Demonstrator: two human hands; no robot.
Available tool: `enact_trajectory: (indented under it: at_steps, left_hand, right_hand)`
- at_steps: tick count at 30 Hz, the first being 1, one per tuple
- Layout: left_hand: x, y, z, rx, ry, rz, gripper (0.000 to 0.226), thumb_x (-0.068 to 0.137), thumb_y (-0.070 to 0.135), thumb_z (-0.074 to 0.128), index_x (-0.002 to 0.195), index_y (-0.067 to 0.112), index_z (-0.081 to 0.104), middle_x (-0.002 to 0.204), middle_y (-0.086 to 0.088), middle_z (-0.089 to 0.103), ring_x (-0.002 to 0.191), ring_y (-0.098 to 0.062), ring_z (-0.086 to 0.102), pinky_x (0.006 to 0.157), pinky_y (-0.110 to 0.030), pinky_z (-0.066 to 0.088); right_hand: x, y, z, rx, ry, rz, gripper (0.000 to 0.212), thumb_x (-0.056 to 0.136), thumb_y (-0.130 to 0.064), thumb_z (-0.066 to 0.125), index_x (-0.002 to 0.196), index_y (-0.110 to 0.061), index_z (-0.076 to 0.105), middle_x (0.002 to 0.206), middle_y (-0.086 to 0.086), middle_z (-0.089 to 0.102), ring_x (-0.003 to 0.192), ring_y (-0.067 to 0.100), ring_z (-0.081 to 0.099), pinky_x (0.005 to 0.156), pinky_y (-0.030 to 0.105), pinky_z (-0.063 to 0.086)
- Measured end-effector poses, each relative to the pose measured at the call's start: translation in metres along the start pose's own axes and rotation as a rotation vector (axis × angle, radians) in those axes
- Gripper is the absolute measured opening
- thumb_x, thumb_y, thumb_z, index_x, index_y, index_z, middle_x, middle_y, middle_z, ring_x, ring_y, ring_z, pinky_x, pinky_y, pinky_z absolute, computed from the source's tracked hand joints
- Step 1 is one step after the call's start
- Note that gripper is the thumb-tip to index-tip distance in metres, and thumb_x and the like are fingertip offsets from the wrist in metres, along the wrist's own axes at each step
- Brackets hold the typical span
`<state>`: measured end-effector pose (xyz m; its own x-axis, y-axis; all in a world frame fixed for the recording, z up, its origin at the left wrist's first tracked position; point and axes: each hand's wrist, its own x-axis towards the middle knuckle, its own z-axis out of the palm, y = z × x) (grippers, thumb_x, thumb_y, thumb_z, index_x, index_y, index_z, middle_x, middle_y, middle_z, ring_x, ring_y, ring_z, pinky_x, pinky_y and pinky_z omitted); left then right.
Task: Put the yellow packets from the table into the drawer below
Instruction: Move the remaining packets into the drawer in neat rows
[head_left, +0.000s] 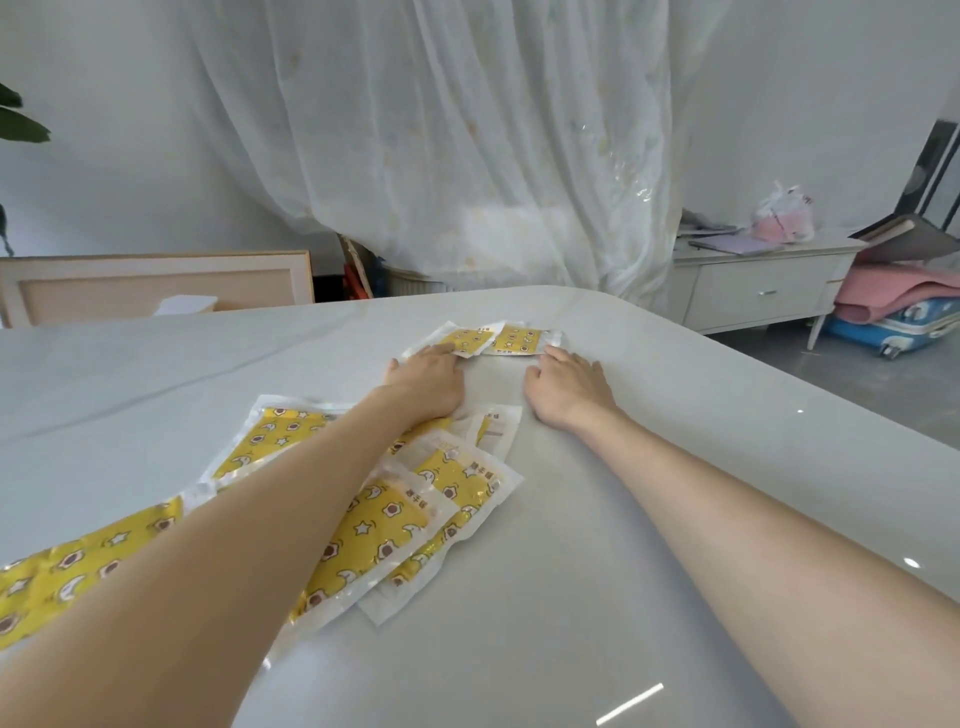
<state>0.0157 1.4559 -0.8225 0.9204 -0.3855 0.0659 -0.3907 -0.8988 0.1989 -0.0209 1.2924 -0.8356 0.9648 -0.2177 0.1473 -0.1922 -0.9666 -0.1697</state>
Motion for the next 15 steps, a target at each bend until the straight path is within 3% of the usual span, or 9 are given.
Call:
enact_trajectory:
  at_steps: [3,8,12,15]
  left_hand:
    - [-0.01,-0.001,-0.003,-0.044,0.103,-0.004,0.046,0.101,0.018,0.026,0.146,0.012,0.034,0.158,0.003,0.02,0.142,-0.02,0.027,0.118,-0.041,0.021]
    - [-0.051,-0.001,-0.025,-0.09,0.182,-0.026,0.045,0.102,0.016,0.026,0.147,0.009,0.031,0.158,0.002,0.02,0.138,-0.024,0.034,0.113,-0.039,0.031]
    - [-0.105,0.0,-0.047,-0.042,0.211,-0.012,0.046,0.103,0.017,0.025,0.147,0.008,0.029,0.158,0.001,0.02,0.138,-0.025,0.034,0.111,-0.038,0.033]
    - [-0.149,0.0,-0.062,0.006,0.221,-0.014,0.045,0.102,0.013,0.026,0.146,0.006,0.032,0.158,-0.001,0.018,0.14,-0.023,0.03,0.112,-0.038,0.032]
  right_hand:
    - [-0.011,0.001,-0.001,0.06,0.018,-0.056,0.05,0.101,-0.024,0.018,0.141,-0.004,0.042,0.155,0.004,0.03,0.14,0.024,0.03,0.118,0.041,0.015]
    - [-0.051,0.001,-0.007,0.167,0.006,-0.074,0.049,0.101,-0.024,0.026,0.141,0.001,0.039,0.156,0.008,0.027,0.143,0.025,0.026,0.119,0.038,0.01]
    - [-0.087,0.002,-0.017,0.311,0.032,-0.019,0.047,0.097,-0.02,0.036,0.139,0.003,0.041,0.156,0.008,0.028,0.141,0.029,0.031,0.113,0.033,0.026]
    - [-0.117,0.0,-0.028,0.437,0.045,0.05,0.036,0.094,-0.013,0.041,0.122,0.005,0.053,0.143,0.015,0.043,0.122,0.031,0.049,0.093,0.031,0.04]
